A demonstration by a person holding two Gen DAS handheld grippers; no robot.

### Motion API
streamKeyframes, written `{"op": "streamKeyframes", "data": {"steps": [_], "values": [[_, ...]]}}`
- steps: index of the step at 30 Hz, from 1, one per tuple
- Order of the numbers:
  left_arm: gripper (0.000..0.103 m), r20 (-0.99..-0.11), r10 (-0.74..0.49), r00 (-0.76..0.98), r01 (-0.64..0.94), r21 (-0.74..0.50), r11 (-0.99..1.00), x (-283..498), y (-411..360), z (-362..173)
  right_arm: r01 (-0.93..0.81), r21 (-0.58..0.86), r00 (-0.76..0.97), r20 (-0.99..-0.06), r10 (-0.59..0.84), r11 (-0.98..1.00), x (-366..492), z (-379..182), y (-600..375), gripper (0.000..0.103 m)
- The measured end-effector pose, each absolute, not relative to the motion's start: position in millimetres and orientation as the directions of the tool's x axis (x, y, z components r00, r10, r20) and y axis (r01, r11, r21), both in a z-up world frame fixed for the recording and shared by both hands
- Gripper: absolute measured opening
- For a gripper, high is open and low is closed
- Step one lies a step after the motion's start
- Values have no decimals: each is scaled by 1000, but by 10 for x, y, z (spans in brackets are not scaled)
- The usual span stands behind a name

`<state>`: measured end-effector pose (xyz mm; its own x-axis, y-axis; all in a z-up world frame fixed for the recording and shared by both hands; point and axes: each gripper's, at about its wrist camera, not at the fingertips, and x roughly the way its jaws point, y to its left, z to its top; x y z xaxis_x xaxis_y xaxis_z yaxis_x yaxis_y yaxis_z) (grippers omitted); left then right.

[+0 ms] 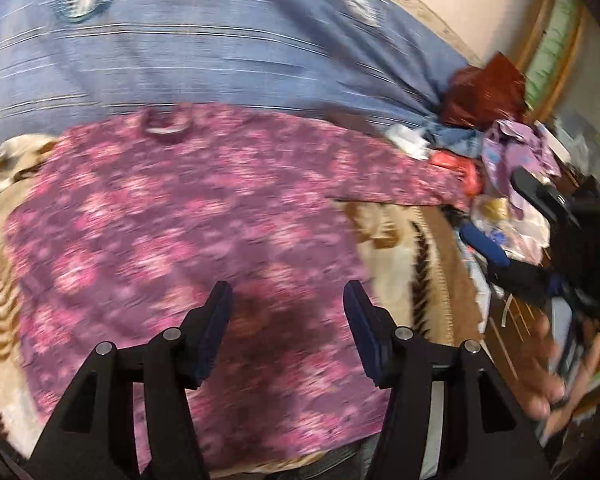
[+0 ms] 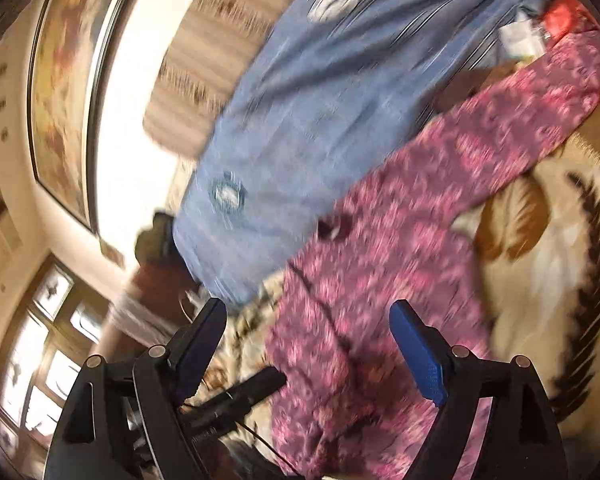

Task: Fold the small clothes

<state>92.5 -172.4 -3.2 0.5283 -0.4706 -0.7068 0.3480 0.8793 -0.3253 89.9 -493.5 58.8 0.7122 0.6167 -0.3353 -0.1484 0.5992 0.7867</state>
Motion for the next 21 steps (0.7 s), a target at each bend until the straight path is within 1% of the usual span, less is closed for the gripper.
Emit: {"op": "streamKeyframes", "data": {"steps": [3, 4, 6, 7, 8, 11, 12, 13, 14, 15, 16, 17, 18, 19, 20, 21], "values": [[57, -719, -495, 489, 358, -352, 865, 1063, -2029, -89, -52, 773, 778, -366, 511, 633, 1095, 543, -5398, 86], [57, -724, -497, 479, 358, -355, 863, 1098, -2102, -114, -11, 797, 796, -358, 487, 605, 1178, 456, -5617, 86], [57, -734, -496, 465, 359, -356, 863, 1161, -2244, -175, 89, 859, 829, -345, 440, 505, 1312, 216, -6068, 82], [57, -738, -496, 457, 357, -359, 862, 1190, -2295, -211, 140, 881, 841, -347, 415, 452, 1387, 98, -6266, 78], [57, -741, -502, 447, 358, -366, 859, 1223, -2345, -245, 195, 890, 848, -365, 385, 413, 1482, -26, -6496, 74], [57, -748, -497, 440, 354, -364, 862, 1309, -2436, -333, 319, 870, 852, -437, 289, 375, 1706, -238, -6966, 72], [57, -750, -495, 439, 350, -365, 863, 1331, -2447, -355, 376, 862, 845, -470, 256, 341, 1851, -399, -7190, 72], [57, -752, -496, 435, 343, -370, 863, 1359, -2447, -383, 395, 856, 839, -484, 247, 334, 1927, -462, -7270, 71], [57, -753, -496, 432, 338, -375, 863, 1378, -2448, -401, 407, 847, 836, -496, 234, 343, 2006, -507, -7331, 69], [57, -755, -498, 427, 331, -382, 863, 1401, -2436, -425, 422, 835, 835, -510, 208, 354, 2044, -518, -7369, 59], [57, -757, -498, 424, 324, -387, 863, 1420, -2418, -444, 429, 823, 833, -520, 191, 372, 2084, -496, -7377, 54], [57, -758, -497, 423, 315, -391, 865, 1433, -2398, -463, 431, 804, 830, -532, 170, 410, 2128, -447, -7351, 46], [57, -759, -496, 422, 306, -396, 866, 1442, -2373, -481, 442, 771, 824, -551, 131, 458, 2155, -388, -7327, 43], [57, -759, -496, 421, 301, -398, 866, 1449, -2355, -494, 462, 737, 814, -573, 94, 494, 2172, -342, -7312, 42], [57, -760, -495, 420, 297, -401, 867, 1450, -2333, -506, 498, 693, 791, -609, 53, 521, 2202, -307, -7274, 35], [57, -763, -493, 419, 291, -402, 868, 1448, -2308, -516, 503, 674, 787, -616, 37, 541, 2210, -262, -7263, 19]]}}
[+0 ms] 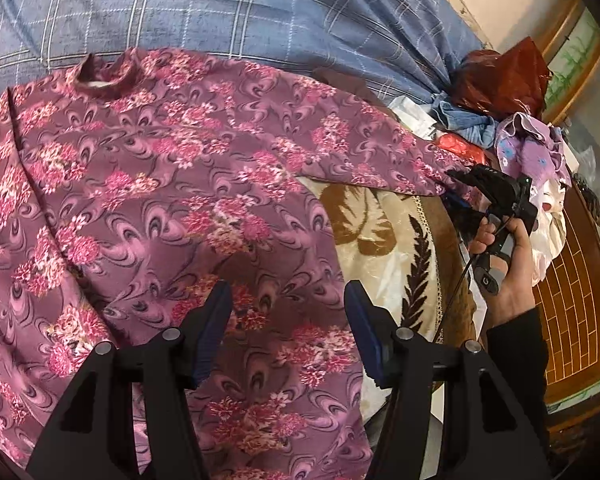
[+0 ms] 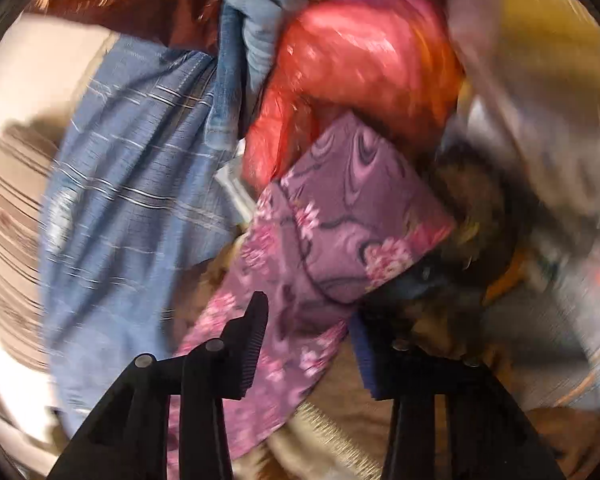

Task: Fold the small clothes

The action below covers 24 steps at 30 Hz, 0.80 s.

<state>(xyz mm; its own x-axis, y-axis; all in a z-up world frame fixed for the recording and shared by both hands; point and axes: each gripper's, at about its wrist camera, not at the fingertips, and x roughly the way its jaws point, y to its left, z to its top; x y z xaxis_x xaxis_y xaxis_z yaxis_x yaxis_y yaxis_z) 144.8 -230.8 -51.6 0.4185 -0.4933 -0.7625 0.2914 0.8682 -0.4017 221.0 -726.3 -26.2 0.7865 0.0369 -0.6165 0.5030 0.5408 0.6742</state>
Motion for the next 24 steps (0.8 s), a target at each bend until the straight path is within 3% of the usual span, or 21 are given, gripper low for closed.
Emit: {"op": "streamKeyframes", "data": {"steps": [2, 7, 10, 13, 16, 19, 20, 23, 24], "values": [[57, -763, -495, 416, 278, -412, 868, 1433, -2238, -520, 481, 618, 797, -604, -16, 621, 2227, -71, -7101, 4], [57, -735, -500, 458, 245, -436, 866, 1356, -1923, -386, 316, 558, 892, -451, -39, 767, 1955, 636, -6372, 4], [57, -710, -508, 487, 199, -476, 856, 1360, -1604, -281, 125, 471, 937, -345, 52, 873, 1602, 1092, -5497, 4], [57, -687, -521, 506, 132, -536, 834, 1409, -1271, -230, 9, 390, 938, -323, 128, 921, 1338, 1252, -4791, 4], [57, -645, -565, 515, 68, -626, 777, 1466, -882, -247, -125, 319, 891, -381, 247, 940, 1239, 1143, -3976, 4], [57, -625, -578, 525, 7, -676, 737, 1588, -513, -348, -263, 295, 783, -491, 382, 919, 1276, 685, -3221, 4], [57, -630, -573, 525, -11, -678, 735, 1636, -423, -387, -294, 288, 729, -549, 409, 911, 1312, 498, -3038, 9], [57, -666, -534, 520, -56, -651, 757, 1774, -167, -559, -383, 272, 563, -689, 457, 883, 1440, -30, -2638, 11], [57, -685, -519, 511, -71, -635, 769, 1820, -105, -635, -391, 269, 510, -733, 451, 880, 1450, -189, -2560, 22]]}}
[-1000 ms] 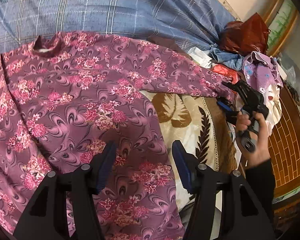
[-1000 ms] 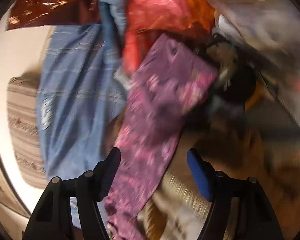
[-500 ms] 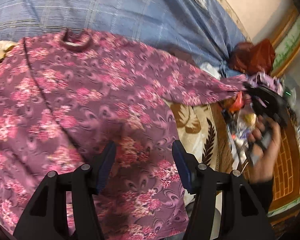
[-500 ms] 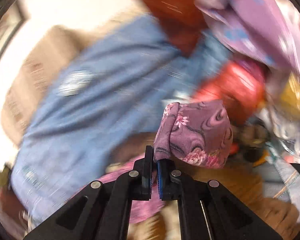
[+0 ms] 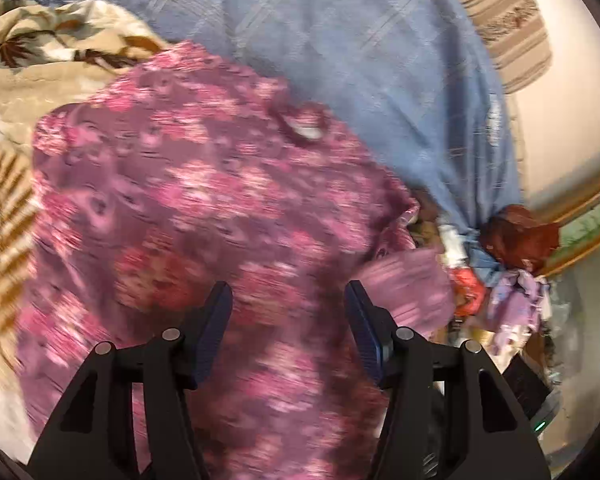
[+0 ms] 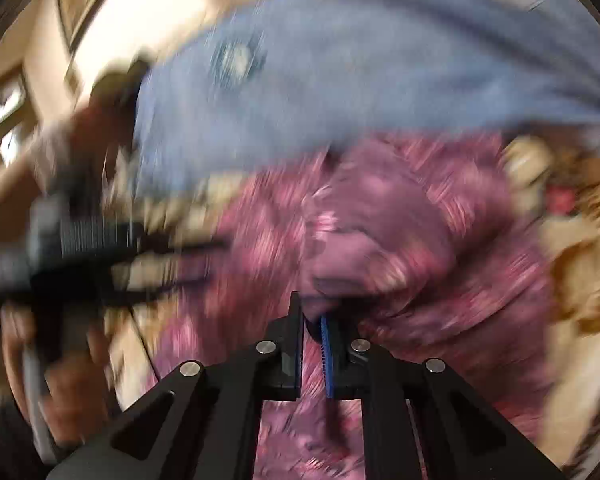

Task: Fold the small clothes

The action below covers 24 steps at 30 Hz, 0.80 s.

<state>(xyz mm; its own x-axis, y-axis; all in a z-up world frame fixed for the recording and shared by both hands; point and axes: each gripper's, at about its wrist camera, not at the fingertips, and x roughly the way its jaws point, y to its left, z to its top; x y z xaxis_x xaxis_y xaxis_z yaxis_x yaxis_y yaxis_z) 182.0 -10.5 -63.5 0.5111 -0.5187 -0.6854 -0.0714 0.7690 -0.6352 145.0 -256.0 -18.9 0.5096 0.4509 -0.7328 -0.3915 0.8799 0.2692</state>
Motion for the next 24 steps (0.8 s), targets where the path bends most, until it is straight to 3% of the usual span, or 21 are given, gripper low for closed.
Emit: {"op": "streamKeyframes", "data": {"steps": [3, 5, 8, 9, 11, 14, 17, 22, 23, 24], "values": [[57, -723, -503, 474, -110, -616, 780, 1909, -28, -841, -345, 342, 424, -774, 470, 874, 1458, -453, -2622, 52], [57, -723, -516, 459, -112, -623, 774, 1948, -33, -910, -303, 452, 428, -722, 544, 839, 1465, -447, -2869, 52], [57, -718, -536, 444, -108, -637, 763, 1981, -110, -952, -255, 602, 491, -594, 638, 757, 1504, -346, -3273, 66], [57, -714, -553, 430, -104, -647, 755, 1986, -157, -966, -234, 635, 517, -560, 647, 736, 1532, -322, -3390, 66], [57, -725, -562, 399, -98, -643, 760, 1947, -260, -994, -186, 676, 559, -524, 642, 713, 1586, -330, -3624, 66], [57, -758, -534, 373, -104, -607, 788, 1762, -336, -1004, -47, 700, 590, -556, 585, 713, 1720, -469, -3904, 66], [57, -727, -548, 414, -110, -638, 763, 1496, -301, -967, 45, 740, 552, -578, 600, 671, 1848, -713, -4024, 65], [57, -776, -516, 362, -132, -591, 796, 1638, -443, -1094, 51, 722, 558, -593, 580, 689, 2019, -792, -3937, 56], [48, -782, -508, 361, -124, -580, 805, 1653, -491, -1128, 52, 710, 543, -610, 576, 703, 2013, -804, -3920, 45], [14, -792, -488, 366, -126, -562, 818, 1647, -528, -1143, 50, 709, 528, -617, 584, 704, 2039, -829, -3892, 24]]}}
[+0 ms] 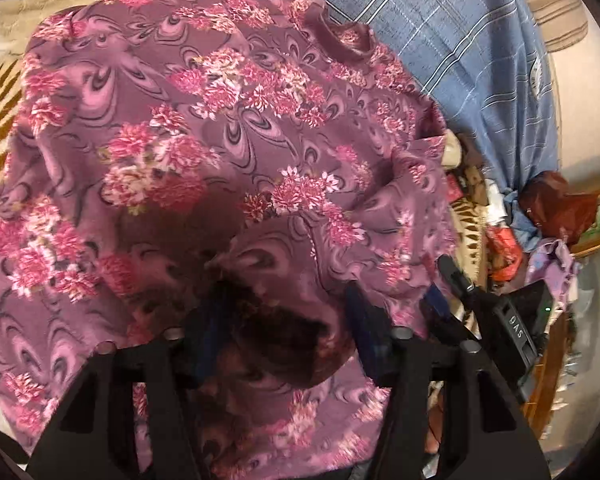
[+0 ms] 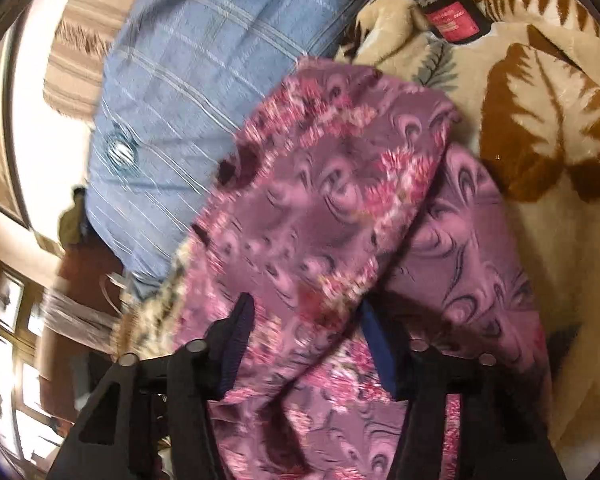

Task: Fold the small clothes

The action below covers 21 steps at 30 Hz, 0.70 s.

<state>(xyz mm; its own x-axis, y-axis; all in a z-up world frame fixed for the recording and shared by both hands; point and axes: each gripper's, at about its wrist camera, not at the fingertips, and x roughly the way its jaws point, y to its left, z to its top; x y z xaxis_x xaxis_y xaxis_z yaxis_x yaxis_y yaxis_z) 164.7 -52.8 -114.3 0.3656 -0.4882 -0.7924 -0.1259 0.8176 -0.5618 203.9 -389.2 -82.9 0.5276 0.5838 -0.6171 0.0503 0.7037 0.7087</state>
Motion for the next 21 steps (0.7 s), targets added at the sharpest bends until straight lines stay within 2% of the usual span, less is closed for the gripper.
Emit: {"op": "streamKeyframes", "data": {"steps": [1, 2, 4, 7, 9, 10, 12, 14, 16, 17, 19, 20, 21], "values": [[3, -797, -487, 359, -114, -555, 824, 1635, -552, -1139, 48, 715, 515, -617, 596, 698, 2061, -873, -3874, 13], [3, -788, -498, 363, -96, -563, 821, 1604, -573, -1090, 43, 731, 525, -596, 608, 681, 2039, -869, -3881, 9], [3, -755, -495, 430, -60, -571, 819, 1462, -531, -833, 7, 755, 570, -542, 618, 656, 1962, -756, -3937, 7], [3, -670, -519, 531, 38, -593, 804, 1176, -381, -287, -163, 787, 580, -411, 703, 595, 1753, -432, -3916, 7], [3, -635, -515, 576, 77, -585, 807, 967, -253, -28, -247, 777, 540, -386, 748, 579, 1665, -327, -3792, 7], [3, -644, -497, 582, 80, -563, 822, 867, -217, -4, -267, 764, 517, -401, 756, 587, 1642, -317, -3709, 7], [3, -697, -467, 544, 71, -516, 854, 840, -244, -164, -253, 720, 449, -504, 738, 646, 1728, -440, -3468, 9], [4, -771, -410, 487, -3, -471, 882, 949, -241, -554, -187, 683, 367, -618, 695, 706, 1846, -710, -3285, 13], [5, -824, -402, 400, -51, -458, 887, 1025, -202, -893, -143, 653, 325, -678, 659, 743, 1898, -869, -3237, 14], [7, -823, -416, 388, -49, -469, 882, 1008, -215, -929, -123, 642, 340, -689, 640, 757, 1889, -881, -3274, 17], [18, -799, -431, 418, -12, -480, 877, 909, -205, -857, -117, 641, 396, -671, 627, 759, 1855, -801, -3380, 35], [40, -793, -425, 436, 15, -466, 885, 877, -203, -793, -104, 655, 450, -640, 623, 749, 1834, -721, -3511, 56], [51, -785, -418, 457, 30, -456, 889, 846, -173, -727, -92, 665, 482, -622, 618, 741, 1818, -686, -3591, 70]]}}
